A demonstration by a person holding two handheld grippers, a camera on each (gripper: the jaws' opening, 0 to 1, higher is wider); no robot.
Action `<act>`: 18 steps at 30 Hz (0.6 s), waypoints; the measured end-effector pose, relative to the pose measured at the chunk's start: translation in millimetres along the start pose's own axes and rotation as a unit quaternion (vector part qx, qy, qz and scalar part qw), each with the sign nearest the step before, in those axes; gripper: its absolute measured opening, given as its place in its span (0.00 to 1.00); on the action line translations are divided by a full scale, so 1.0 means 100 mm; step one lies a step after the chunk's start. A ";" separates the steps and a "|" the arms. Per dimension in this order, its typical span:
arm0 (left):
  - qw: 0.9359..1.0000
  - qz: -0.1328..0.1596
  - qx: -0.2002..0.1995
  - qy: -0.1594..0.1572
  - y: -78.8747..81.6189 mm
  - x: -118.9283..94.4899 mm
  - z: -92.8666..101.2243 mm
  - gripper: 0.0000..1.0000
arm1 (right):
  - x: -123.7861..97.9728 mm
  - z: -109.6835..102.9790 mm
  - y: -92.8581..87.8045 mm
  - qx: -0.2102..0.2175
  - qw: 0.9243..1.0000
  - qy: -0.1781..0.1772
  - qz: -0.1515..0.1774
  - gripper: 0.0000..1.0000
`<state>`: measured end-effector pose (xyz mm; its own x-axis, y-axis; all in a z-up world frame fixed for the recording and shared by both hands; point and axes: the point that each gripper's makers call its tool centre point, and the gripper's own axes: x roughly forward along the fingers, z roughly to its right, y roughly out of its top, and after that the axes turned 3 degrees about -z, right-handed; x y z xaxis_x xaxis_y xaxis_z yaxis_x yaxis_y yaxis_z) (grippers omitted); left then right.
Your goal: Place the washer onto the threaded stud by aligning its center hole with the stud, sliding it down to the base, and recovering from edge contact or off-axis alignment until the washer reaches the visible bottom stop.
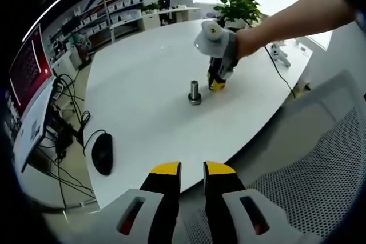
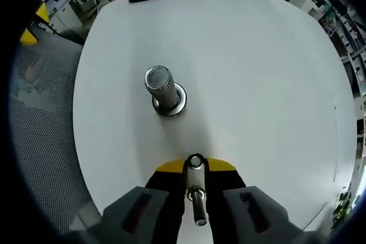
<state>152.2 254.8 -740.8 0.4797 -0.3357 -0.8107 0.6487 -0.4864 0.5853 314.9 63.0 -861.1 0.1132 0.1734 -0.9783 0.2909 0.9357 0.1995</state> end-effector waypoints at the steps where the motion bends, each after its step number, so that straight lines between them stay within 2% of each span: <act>1: 1.000 0.000 -0.001 0.000 0.00 0.00 0.00 0.13 | -0.03 0.00 0.02 0.002 1.000 -0.001 0.006 0.14; 5: 1.000 0.000 0.001 0.000 0.00 0.00 0.02 0.13 | -0.17 0.08 0.12 0.019 0.999 -0.005 0.030 0.14; 11: 1.000 -0.003 0.005 0.000 -0.01 0.00 0.02 0.13 | -0.35 0.15 0.24 0.027 0.998 -0.009 0.050 0.14; 18: 1.000 0.000 0.006 0.000 0.00 0.00 0.02 0.13 | -0.49 0.14 0.19 0.029 0.998 -0.008 0.051 0.14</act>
<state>150.9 252.9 -740.7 0.4793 -0.3363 -0.8107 0.6417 -0.4959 0.5851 328.2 68.0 -808.4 0.1593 0.2611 -0.9521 0.3310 0.8944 0.3007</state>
